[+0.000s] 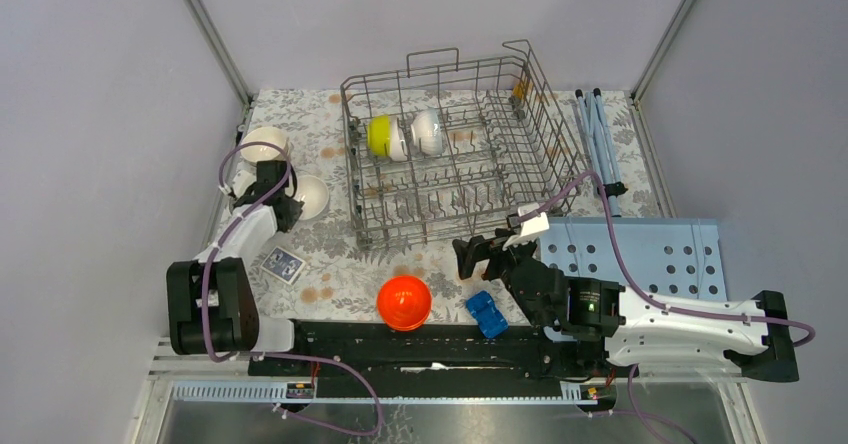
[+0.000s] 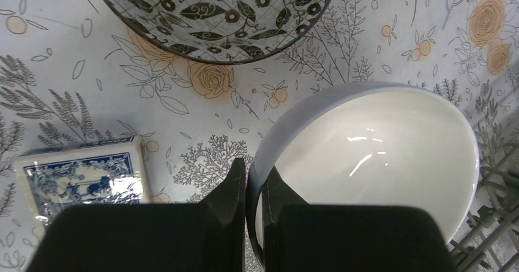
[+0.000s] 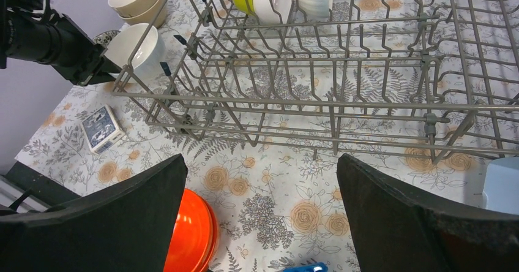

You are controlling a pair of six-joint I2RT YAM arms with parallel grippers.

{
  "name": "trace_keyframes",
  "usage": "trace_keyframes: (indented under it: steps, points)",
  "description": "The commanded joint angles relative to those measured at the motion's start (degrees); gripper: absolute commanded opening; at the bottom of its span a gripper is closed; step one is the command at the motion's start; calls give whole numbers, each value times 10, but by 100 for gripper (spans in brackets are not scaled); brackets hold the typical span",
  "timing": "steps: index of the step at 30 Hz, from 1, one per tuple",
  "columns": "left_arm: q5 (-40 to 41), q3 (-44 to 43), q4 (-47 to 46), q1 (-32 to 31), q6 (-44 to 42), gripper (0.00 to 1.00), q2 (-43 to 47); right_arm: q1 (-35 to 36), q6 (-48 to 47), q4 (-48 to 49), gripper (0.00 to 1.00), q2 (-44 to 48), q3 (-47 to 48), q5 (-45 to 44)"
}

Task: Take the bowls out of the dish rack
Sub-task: Place the bowl at the center of the board.

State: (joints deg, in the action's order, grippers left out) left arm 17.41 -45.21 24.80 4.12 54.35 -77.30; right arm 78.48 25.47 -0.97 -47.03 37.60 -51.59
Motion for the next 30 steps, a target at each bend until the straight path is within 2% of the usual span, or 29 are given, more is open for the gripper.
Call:
trace_keyframes:
  steps: [1,15,22,30]
  points:
    - [-13,-29,-54,0,26,0,-24,1,20,22,100,12,-7,-33]
    - [-16,-31,-56,1,26,0,-55,1,37,-10,100,42,-18,-39]
    - [-23,-22,-63,0,22,17,-62,1,38,-17,100,47,-17,-38]
    - [-31,-11,-64,0,15,45,-33,1,37,-29,100,48,-7,-35]
